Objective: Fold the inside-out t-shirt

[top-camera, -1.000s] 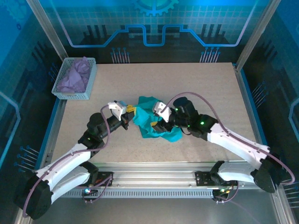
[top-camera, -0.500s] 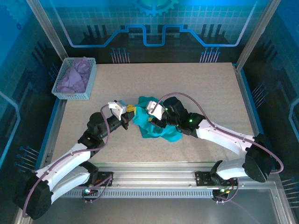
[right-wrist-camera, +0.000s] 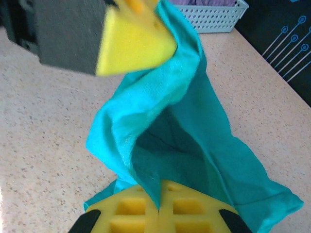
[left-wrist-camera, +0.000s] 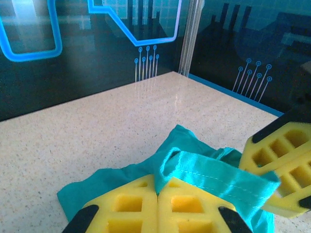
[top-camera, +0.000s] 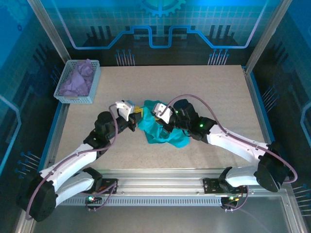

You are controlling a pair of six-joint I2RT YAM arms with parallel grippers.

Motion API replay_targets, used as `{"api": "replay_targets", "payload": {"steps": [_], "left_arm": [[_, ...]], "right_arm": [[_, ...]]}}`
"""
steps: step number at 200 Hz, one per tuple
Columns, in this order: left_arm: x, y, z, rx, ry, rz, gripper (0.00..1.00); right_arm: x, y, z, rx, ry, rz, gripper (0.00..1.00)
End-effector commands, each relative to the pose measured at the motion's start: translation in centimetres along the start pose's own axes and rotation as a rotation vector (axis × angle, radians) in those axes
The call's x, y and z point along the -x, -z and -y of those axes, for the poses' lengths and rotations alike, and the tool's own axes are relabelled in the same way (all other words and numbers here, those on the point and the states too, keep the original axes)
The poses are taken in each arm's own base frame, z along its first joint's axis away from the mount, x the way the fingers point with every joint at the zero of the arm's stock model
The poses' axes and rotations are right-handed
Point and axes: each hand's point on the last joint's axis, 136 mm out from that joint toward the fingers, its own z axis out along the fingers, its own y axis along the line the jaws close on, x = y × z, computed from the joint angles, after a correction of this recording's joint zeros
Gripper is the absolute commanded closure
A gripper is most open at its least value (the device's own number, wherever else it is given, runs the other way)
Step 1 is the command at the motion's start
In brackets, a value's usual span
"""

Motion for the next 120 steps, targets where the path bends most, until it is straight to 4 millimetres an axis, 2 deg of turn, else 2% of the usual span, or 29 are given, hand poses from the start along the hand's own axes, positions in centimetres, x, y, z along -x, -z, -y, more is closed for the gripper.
{"api": "replay_targets", "payload": {"steps": [1,38,79,96,120], "left_arm": [[0.8,-0.3,0.0,-0.009,0.037,-0.002,0.9],[0.6,-0.2,-0.3,0.008,0.045,-0.023,0.7],[0.8,1.7,-0.3,0.036,0.127,-0.02,0.47],[0.8,2.8,0.0,0.039,0.182,-0.037,0.42],[1.2,4.0,1.1,0.003,0.267,-0.057,0.39]], "right_arm": [[0.6,0.7,-0.2,0.052,-0.053,0.06,1.0],[0.1,0.7,0.0,0.052,-0.076,0.057,1.0],[0.1,0.4,0.3,0.048,-0.101,0.051,1.0],[0.2,0.3,0.4,0.052,-0.11,0.05,1.0],[0.5,0.0,0.3,0.064,-0.126,0.055,1.0]]}}
